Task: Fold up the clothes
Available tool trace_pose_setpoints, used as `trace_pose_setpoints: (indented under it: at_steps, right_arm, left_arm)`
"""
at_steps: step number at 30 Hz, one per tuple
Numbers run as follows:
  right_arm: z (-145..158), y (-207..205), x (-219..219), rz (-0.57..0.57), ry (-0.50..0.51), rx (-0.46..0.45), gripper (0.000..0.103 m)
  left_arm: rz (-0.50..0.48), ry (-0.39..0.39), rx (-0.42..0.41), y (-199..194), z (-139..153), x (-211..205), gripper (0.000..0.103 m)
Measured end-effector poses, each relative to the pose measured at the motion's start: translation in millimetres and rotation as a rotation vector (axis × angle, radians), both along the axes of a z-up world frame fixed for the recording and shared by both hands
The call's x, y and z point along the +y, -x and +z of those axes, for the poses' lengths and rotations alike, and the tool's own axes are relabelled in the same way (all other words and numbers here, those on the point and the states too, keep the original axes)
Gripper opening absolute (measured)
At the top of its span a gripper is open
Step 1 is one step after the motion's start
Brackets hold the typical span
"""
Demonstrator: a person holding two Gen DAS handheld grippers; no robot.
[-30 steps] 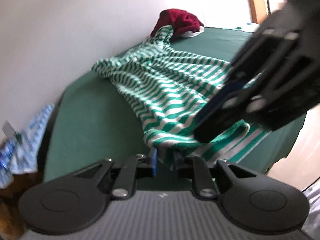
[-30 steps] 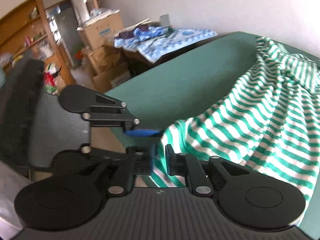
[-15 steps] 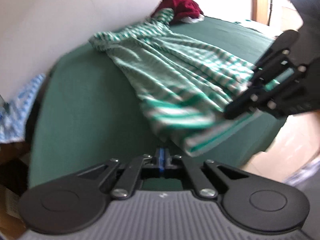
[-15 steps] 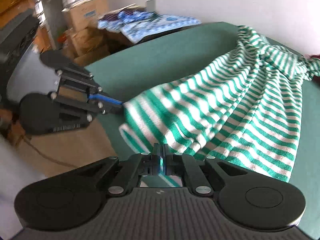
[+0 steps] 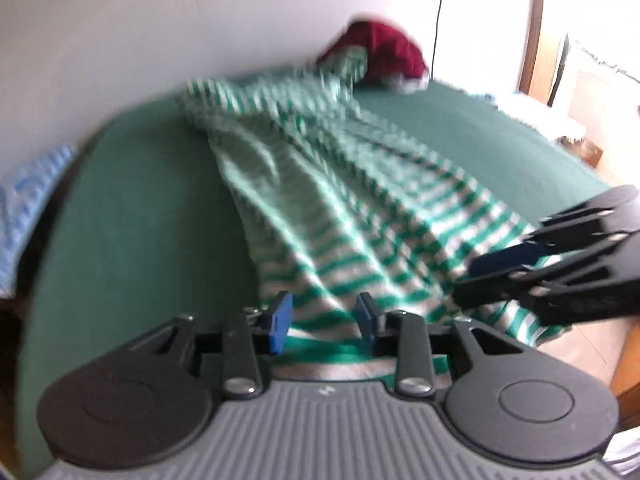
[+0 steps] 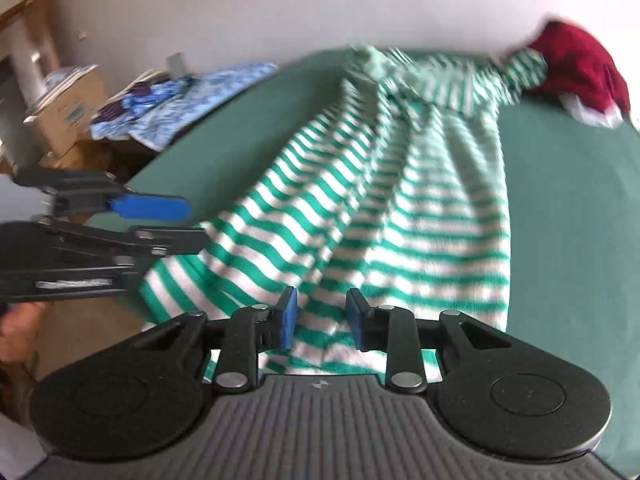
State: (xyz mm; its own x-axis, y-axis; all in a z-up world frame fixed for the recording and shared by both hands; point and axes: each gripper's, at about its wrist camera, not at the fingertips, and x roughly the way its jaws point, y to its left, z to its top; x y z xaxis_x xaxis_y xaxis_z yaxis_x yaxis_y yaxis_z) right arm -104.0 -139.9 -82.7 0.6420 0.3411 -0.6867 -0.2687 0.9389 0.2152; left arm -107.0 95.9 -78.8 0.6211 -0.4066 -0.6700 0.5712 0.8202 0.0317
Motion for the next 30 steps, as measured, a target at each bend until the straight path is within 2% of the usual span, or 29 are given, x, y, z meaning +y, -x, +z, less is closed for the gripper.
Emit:
trace_pose_setpoints:
  at_steps: [1, 3, 6, 9, 11, 13, 14, 16, 17, 19, 23, 26, 27, 29, 30]
  right_arm:
    - [-5, 0, -2, -0.006, -0.021, 0.037, 0.031]
    - [-3, 6, -5, 0.028, -0.017, 0.027, 0.031]
    - [0, 15, -8, 0.08, -0.011, 0.013, 0.032]
    - [11, 1, -15, 0.053, -0.06, -0.067, 0.032]
    - [12, -21, -19, 0.026, -0.099, -0.07, 0.032]
    - [11, -42, -23, 0.029, -0.146, -0.065, 0.032]
    - [10, -51, -24, 0.053, -0.165, -0.057, 0.031]
    - [8, -62, -19, 0.114, -0.155, -0.062, 0.031]
    - [7, -69, -17, 0.138, -0.136, -0.063, 0.03]
    - [0, -86, -16, 0.149, -0.1, -0.028, 0.03]
    - [-7, -108, -32, 0.109, -0.158, 0.018, 0.031]
    - [-4, -143, -45, 0.053, -0.206, 0.023, 0.031]
    - [-2, -156, -48, 0.025, -0.206, 0.024, 0.031]
    - [-5, -186, -58, -0.052, -0.291, 0.059, 0.032]
    - [-9, -200, -66, -0.12, -0.343, 0.09, 0.032]
  left_arm:
    - [0.004, -0.004, 0.009, 1, -5, -2, 0.036]
    - [0.013, -0.012, 0.026, 4, -16, -5, 0.037]
    - [0.043, 0.015, 0.056, 18, -12, 4, 0.041]
    - [0.047, -0.02, 0.098, 12, -4, 2, 0.045]
    - [0.063, -0.037, 0.058, 9, 5, -3, 0.058]
    - [0.095, -0.061, 0.032, 0, 6, -11, 0.084]
    - [0.113, -0.074, 0.034, -5, 3, -13, 0.085]
    - [0.146, -0.104, 0.058, -14, -4, -18, 0.073]
    - [0.161, -0.099, 0.074, -12, -6, -19, 0.071]
    - [0.19, -0.086, 0.107, -9, -10, -20, 0.069]
    - [0.21, -0.077, 0.085, -7, 4, -26, 0.07]
    - [0.224, -0.07, 0.067, -5, 15, -30, 0.074]
    - [0.229, -0.068, 0.062, -5, 18, -32, 0.081]
    - [0.191, -0.029, 0.063, -7, 25, -38, 0.087]
    - [0.168, -0.039, 0.089, -8, 20, -41, 0.09]
